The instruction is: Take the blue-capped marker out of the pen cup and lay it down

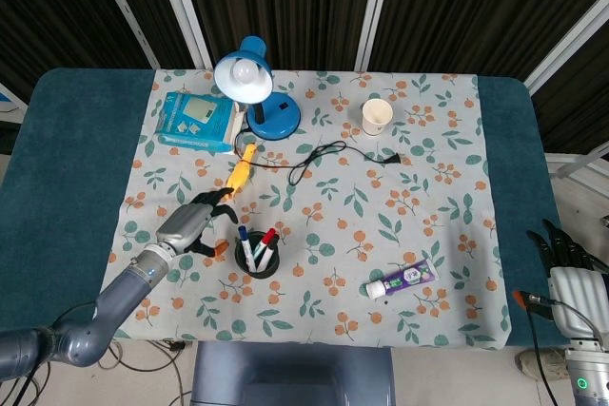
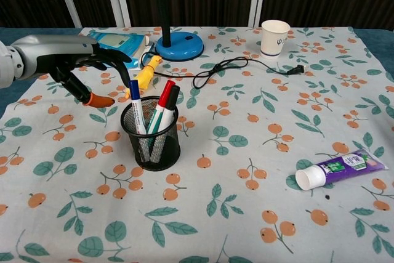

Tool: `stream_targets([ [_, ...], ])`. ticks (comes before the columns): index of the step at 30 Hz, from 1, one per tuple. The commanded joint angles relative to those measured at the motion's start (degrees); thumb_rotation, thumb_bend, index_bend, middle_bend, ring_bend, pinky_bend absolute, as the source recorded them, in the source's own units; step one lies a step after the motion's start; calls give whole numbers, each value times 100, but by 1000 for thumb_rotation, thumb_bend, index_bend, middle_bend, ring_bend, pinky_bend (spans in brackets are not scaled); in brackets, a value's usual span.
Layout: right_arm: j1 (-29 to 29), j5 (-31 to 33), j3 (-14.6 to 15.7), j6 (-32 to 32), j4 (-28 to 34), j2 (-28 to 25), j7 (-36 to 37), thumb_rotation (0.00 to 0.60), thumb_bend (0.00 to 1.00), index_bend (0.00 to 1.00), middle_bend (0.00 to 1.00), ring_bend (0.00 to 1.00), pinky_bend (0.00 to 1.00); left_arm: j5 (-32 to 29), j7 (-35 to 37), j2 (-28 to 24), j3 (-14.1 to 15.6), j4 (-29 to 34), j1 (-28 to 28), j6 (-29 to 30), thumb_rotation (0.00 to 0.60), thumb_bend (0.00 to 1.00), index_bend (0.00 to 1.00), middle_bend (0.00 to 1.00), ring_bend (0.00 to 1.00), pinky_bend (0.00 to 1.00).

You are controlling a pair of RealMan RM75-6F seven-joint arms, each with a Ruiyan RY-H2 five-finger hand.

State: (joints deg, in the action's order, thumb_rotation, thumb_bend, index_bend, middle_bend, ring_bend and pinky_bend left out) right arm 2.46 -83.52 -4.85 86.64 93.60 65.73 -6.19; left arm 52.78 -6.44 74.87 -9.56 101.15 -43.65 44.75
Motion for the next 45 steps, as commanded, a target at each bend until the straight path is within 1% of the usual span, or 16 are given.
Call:
stream_targets([
  [1,0,-2,0,1,0,-1,1,600,181,163,53,98,181,-42,-36,59,10,-26,-44,28,600,317,374,1,0,0],
  [8,0,-6,3,0,3,1,-5,600,181,163,53,98,181,-108,-40,151,-12,12,-165,19,600,345,405,6,0,0],
  [16,1,-16,5,-3,-1,-5,17,600,181,163,53,98,182,-270,-54,128,54,47,-256,-56,600,362,450,17,0,0],
  [31,-1,9,-6,-1,17,-3,-11,600,181,163,53,98,182,-465,-157,206,86,-21,-402,38,600,362,453,19,0,0],
  [45,-3,26,-6,-12,27,-5,-2,600,183,163,53,98,182,-581,-351,246,146,121,-534,143,600,362,462,19,0,0],
])
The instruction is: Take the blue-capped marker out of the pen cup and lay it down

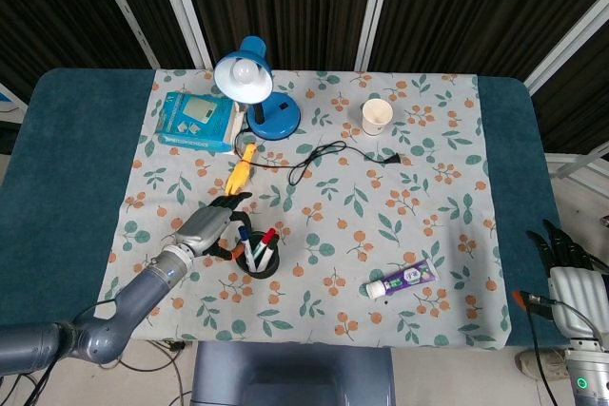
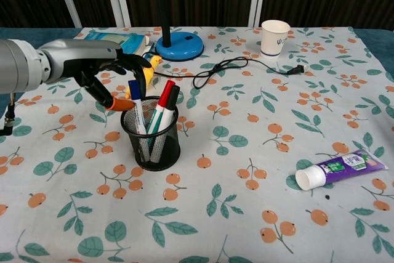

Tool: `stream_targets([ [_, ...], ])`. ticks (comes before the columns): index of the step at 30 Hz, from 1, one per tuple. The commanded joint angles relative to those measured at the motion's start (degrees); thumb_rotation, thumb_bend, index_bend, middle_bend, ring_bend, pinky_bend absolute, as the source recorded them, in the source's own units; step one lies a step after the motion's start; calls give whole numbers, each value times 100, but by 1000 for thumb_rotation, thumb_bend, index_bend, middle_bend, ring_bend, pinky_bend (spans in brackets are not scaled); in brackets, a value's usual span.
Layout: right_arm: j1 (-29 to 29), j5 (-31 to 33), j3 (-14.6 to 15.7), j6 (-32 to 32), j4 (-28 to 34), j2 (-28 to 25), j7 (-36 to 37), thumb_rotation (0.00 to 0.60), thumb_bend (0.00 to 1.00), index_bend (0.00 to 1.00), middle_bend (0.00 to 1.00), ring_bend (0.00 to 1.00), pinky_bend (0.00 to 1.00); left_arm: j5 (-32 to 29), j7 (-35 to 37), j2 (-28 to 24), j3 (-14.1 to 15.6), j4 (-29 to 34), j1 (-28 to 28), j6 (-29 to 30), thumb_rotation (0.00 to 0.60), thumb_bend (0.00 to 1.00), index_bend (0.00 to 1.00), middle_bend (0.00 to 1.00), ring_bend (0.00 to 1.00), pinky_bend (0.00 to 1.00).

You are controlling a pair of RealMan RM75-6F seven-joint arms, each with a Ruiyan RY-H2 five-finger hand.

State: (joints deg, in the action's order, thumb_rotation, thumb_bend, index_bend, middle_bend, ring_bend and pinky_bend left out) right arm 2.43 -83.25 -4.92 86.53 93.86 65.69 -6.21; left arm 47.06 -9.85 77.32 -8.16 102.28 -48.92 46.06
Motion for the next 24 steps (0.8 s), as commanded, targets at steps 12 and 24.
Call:
stream_targets([
  [12,2,1,0,-4,1,0,-1,600,184,163,53,98,182,-180,-206,40,60,13,-65,187,600,362,466,20,0,0],
  [24,-1,13,-4,-5,8,-3,-4,600,185,163,53,98,182,-148,-264,58,74,22,-90,258,600,368,480,27,0,0],
])
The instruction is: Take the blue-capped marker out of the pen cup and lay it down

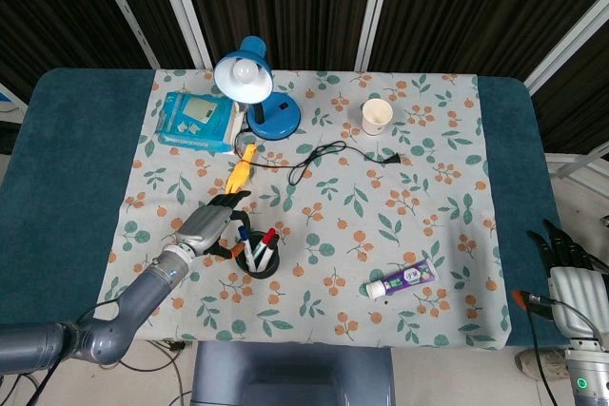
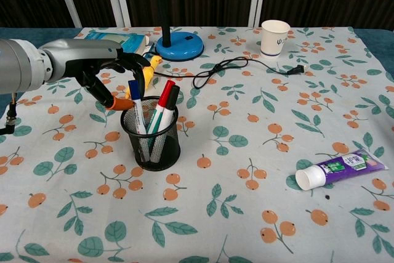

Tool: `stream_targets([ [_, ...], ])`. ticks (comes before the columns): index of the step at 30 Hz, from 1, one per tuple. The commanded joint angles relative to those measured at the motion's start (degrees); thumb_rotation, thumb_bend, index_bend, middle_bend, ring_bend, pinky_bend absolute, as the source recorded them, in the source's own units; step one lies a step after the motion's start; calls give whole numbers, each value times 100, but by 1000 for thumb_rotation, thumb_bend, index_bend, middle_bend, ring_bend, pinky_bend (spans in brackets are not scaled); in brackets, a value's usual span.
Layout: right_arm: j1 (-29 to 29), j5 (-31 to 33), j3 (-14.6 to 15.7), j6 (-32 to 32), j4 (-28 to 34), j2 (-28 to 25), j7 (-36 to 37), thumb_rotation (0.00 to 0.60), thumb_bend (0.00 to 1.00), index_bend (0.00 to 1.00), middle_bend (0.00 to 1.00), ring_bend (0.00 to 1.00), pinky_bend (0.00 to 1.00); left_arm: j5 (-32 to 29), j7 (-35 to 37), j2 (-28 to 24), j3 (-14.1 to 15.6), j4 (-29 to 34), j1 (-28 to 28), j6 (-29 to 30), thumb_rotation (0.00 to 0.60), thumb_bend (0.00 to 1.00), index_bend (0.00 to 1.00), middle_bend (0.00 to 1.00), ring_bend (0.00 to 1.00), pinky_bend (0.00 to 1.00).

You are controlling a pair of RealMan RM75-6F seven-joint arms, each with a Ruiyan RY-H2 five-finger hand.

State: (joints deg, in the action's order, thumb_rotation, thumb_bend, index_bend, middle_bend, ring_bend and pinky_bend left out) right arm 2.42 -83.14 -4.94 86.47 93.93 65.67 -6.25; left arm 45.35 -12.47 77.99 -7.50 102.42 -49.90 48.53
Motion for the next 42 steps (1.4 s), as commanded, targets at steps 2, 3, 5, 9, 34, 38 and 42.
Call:
stream_targets([
  [2,0,2,-4,3,0,0,-1,600,185,163,53,98,182,33,10,-22,11,18,16,12,600,379,491,34,0,0],
  [3,1,4,-3,0,2,1,-1,600,185,163,53,98,182,31,12,-28,12,19,17,14,600,385,495,37,0,0],
  [5,1,2,-2,-1,2,1,-5,600,185,163,53,98,182,32,10,-34,6,24,15,21,600,399,505,42,0,0],
  [9,-1,14,-6,-3,8,-3,-1,600,185,163,53,98,182,170,79,-63,-28,97,46,60,600,418,521,51,0,0],
  [34,-1,-6,11,-1,29,-1,-70,600,187,163,53,98,182,2412,1759,-2212,-185,1503,1305,904,600,425,544,77,0,0],
  [38,-2,13,3,3,27,16,-94,600,187,163,53,98,182,2714,2295,-2365,-42,1297,1434,680,600,425,544,77,0,0],
  [42,0,37,-12,2,35,20,-109,600,188,163,53,98,181,3026,3083,-2419,84,1019,1461,285,600,425,544,77,0,0],
])
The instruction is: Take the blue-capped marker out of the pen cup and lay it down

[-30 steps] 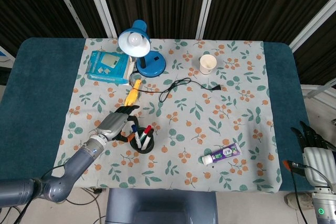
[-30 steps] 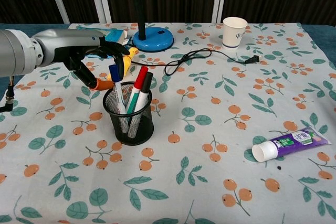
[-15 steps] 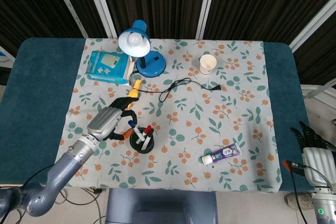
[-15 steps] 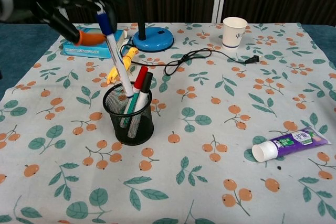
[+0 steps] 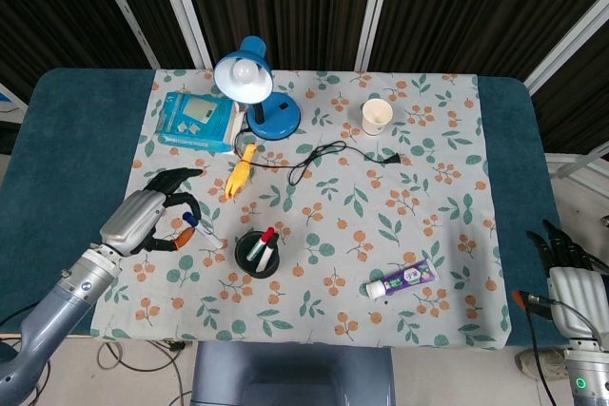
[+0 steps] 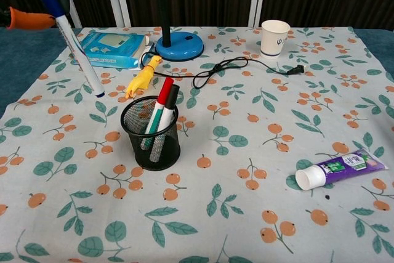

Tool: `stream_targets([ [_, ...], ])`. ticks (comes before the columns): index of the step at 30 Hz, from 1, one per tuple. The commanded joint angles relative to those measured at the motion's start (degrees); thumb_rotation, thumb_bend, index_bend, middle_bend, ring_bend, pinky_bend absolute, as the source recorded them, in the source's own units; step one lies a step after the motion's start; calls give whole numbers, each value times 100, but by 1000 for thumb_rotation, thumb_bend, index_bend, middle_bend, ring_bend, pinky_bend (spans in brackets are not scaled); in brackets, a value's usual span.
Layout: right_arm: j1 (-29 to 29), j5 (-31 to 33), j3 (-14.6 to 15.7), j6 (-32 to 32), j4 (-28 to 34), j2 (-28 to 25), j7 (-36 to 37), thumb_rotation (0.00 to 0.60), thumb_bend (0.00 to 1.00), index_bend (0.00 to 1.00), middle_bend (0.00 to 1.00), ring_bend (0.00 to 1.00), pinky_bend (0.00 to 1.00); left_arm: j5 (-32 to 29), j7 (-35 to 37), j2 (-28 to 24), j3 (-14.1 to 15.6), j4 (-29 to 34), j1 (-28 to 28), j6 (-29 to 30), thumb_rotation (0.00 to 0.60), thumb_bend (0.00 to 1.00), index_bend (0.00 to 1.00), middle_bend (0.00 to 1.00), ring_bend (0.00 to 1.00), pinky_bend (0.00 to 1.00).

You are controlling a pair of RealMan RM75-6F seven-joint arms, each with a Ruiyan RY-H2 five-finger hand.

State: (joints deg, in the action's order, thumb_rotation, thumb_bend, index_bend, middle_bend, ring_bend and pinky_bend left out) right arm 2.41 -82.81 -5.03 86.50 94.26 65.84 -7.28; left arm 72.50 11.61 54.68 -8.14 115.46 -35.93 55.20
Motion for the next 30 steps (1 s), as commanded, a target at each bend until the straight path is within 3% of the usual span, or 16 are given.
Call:
stream_targets([
  [1,2,3,-2,-2,3,5,-10,600,188,163,53,98,181,352,832,-82,174,-362,43,-503,600,425,544,77,0,0],
  [11,1,0,-2,-2,2,-1,12,600,187,163,53,98,182,223,1565,346,317,-1114,-385,-1758,600,425,544,75,0,0],
  [26,0,-1,-1,-5,7,-12,33,600,187,163,53,98,182,-910,315,1237,336,-1653,-883,-2037,600,422,528,74,0,0],
  [30,-1,-3,0,-4,5,-14,42,600,187,163,53,98,182,-1276,-62,1359,363,-1700,-1033,-2059,600,351,483,74,0,0],
])
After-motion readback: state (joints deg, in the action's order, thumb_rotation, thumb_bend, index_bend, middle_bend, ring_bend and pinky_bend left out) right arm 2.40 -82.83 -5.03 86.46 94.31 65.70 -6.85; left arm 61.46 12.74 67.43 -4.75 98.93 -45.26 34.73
